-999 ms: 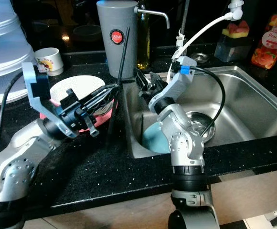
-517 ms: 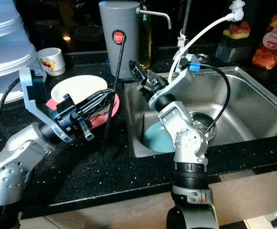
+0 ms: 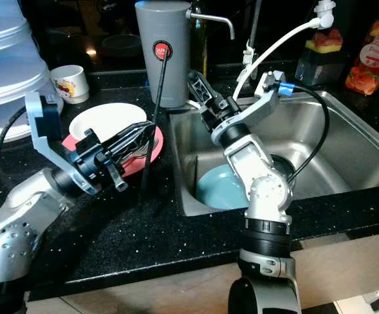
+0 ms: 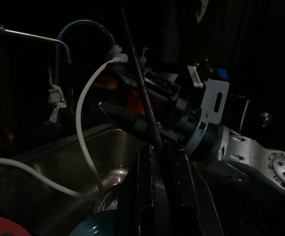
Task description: Kitchen organization
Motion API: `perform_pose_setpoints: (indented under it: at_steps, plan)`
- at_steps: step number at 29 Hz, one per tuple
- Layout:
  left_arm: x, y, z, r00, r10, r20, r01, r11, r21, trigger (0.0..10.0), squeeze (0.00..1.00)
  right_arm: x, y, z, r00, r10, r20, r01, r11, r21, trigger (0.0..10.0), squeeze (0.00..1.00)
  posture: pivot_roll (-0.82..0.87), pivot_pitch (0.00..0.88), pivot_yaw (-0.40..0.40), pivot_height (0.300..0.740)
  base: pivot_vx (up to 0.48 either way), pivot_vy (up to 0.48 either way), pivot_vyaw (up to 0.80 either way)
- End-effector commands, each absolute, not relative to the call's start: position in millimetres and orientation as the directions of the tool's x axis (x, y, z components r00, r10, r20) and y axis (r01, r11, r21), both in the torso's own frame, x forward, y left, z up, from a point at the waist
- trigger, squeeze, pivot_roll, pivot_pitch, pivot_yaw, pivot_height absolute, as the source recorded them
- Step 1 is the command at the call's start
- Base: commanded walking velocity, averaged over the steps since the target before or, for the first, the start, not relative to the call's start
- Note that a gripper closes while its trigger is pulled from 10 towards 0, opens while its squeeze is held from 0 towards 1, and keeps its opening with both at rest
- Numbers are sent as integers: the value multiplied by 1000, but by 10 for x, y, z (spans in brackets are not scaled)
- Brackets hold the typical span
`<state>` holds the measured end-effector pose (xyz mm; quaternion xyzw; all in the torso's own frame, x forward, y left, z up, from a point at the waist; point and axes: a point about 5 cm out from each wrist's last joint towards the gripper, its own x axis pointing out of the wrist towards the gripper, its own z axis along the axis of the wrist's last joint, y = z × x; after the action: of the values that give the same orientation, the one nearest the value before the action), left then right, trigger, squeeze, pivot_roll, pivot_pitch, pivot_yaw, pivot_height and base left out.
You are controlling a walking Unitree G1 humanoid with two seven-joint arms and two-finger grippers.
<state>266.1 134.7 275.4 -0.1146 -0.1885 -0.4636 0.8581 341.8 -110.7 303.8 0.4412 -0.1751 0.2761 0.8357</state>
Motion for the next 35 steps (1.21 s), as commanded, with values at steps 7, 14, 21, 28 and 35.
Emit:
perform_pose_setpoints:
  at_steps: [7, 14, 21, 28, 35]
  plan:
    - [2670, 1340, 2722, 503, -760, 412, 840, 542, -27, 0, 0, 3278, -995, 3167, 695, 401, 596, -718, 426, 550, 10000, 0, 51, 65, 48, 740, 0, 0, 0]
    - [2671, 1308, 2685, 496, -775, 391, 850, 526, -33, 0, 0, 3153, -829, 3151, 604, 536, 590, -797, 417, 436, 10000, 0, 50, 64, 47, 740, 0, 0, 0]
    - [2679, 1314, 2661, 497, -783, 374, 851, 525, -31, 0, 0, 3160, -738, 3005, 618, 614, 491, -785, 509, 352, 10000, 0, 48, 61, 50, 740, 0, 0, 0]
    - [2655, 1376, 2621, 512, -783, 352, 842, 539, -26, 0, 0, 3183, -752, 2892, 646, 636, 422, -762, 570, 308, 9176, 0, 50, 56, 47, 740, 0, 0, 0]
    - [2642, 1400, 2598, 517, -783, 344, 839, 543, -26, 0, 0, 3226, -803, 2858, 687, 601, 408, -724, 608, 325, 0, 0, 48, 50, 49, 740, 0, 0, 0]
